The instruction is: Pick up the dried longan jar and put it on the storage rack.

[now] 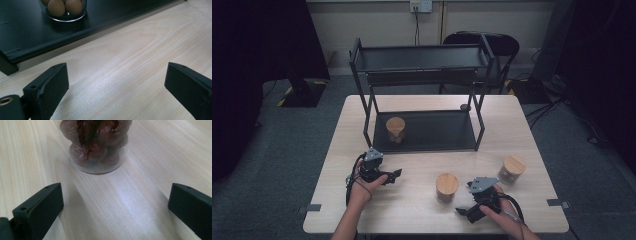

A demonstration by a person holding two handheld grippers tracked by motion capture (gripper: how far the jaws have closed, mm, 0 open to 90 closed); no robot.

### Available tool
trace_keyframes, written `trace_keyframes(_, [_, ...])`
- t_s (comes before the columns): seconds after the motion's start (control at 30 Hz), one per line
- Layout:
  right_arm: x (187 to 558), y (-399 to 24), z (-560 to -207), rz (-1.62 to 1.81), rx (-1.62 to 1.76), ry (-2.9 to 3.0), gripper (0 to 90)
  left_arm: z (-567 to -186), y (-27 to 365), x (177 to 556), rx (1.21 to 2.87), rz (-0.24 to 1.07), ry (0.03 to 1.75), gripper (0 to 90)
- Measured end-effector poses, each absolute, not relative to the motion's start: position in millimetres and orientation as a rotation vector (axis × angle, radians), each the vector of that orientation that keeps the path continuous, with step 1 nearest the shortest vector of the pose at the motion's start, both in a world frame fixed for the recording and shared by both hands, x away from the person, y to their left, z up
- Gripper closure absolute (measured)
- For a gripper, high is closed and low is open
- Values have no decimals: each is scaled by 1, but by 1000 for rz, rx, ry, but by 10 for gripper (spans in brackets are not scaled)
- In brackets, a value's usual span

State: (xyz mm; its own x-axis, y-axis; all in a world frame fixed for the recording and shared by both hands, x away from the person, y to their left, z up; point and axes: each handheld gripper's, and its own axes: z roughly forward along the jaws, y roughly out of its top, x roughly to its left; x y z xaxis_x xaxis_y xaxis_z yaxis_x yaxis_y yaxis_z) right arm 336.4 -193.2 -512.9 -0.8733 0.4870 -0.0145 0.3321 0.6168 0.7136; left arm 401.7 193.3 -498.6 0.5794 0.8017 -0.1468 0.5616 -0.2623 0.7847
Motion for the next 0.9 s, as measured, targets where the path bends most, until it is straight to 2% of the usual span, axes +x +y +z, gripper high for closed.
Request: trace_keyframes(0.9, [336, -193, -513, 1099, 677, 2635, 0, -501, 210, 389, 1978, 362, 1106, 51])
